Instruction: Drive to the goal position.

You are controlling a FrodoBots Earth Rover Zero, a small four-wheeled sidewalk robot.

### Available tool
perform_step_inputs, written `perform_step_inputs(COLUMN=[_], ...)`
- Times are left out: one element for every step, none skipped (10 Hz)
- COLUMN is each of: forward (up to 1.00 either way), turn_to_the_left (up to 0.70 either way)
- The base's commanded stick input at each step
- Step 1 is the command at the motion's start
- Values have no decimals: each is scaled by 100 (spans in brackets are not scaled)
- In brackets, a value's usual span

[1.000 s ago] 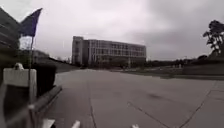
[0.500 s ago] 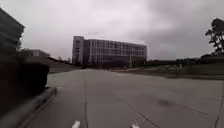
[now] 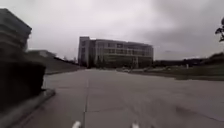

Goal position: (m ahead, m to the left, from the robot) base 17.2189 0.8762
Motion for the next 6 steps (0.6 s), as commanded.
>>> perform_step_inputs(forward=[70, 70, 70, 70, 70, 70], turn_to_the_left=[0, 5, 12, 30, 28, 0])
